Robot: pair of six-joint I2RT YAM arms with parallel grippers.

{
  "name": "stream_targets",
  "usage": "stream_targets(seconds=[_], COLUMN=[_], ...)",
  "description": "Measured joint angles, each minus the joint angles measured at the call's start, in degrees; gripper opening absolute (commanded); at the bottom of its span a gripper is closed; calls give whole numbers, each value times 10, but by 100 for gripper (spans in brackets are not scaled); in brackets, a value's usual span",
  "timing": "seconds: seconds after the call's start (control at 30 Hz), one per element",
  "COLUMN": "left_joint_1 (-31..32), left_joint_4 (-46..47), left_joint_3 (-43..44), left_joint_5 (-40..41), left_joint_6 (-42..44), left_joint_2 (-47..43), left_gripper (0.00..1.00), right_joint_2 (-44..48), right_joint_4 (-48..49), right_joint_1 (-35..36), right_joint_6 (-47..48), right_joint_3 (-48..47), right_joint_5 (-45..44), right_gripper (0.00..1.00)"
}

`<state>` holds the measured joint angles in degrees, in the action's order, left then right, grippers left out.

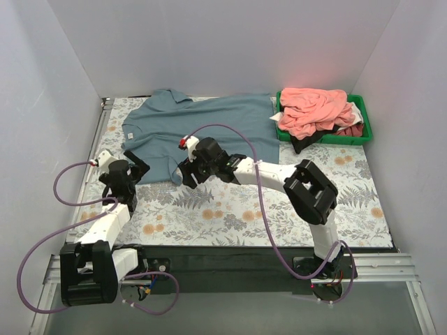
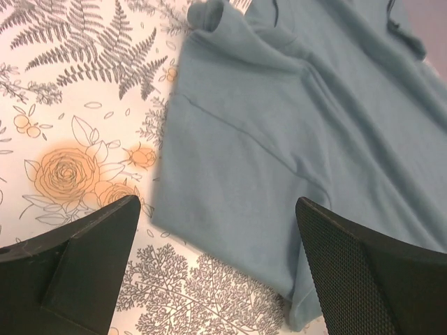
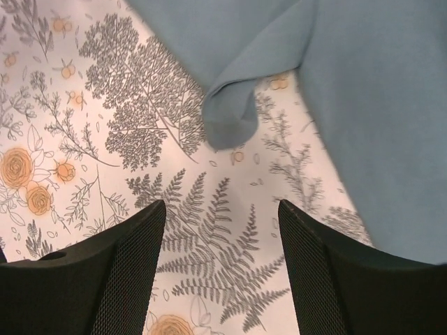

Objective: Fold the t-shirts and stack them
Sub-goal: Flatten the tshirt out

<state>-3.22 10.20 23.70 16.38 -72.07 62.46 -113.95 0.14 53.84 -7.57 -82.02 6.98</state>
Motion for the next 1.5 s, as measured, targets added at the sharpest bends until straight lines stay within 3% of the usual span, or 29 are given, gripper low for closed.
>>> stream_targets(seconds=[0.3, 0.6, 0.8, 0.9, 0.93, 1.03, 1.17, 1.33, 1.5], left_joint_1=[-54, -66, -68, -68, -68, -68, -68, -68, -68], left_joint_4=[25, 35, 42, 46, 48, 49, 48, 37, 30], left_joint_3=[-9, -16, -17, -17, -17, -17, -17, -17, -16], left_joint_5=[-38, -64, -75, -81, -83, -85, -88, -96, -101], left_joint_6=[-24, -33, -36, -38, -38, -38, -36, -30, -22], left_joint_2=[-10, -18, -19, -18, -17, -17, -17, -21, -23], left_gripper=[94, 94, 94, 94, 94, 94, 94, 94, 93], right_joint_2=[-96, -152, -182, -189, -191, -194, -191, -169, -150], right_joint_4=[15, 18, 22, 20, 15, 7, -1, -1, 88], right_joint_1=[40, 40, 40, 40, 40, 40, 33, 8, -49], right_joint_6=[-6, -12, -12, -12, -13, -18, -44, -115, -234], right_joint_3=[-58, -115, -150, -160, -164, -169, -170, -173, -182], right_joint_5=[-17, -48, -66, -74, -77, -73, -19, 116, 240], right_gripper=[66, 62, 53, 33, 20, 2, 1, 1, 1])
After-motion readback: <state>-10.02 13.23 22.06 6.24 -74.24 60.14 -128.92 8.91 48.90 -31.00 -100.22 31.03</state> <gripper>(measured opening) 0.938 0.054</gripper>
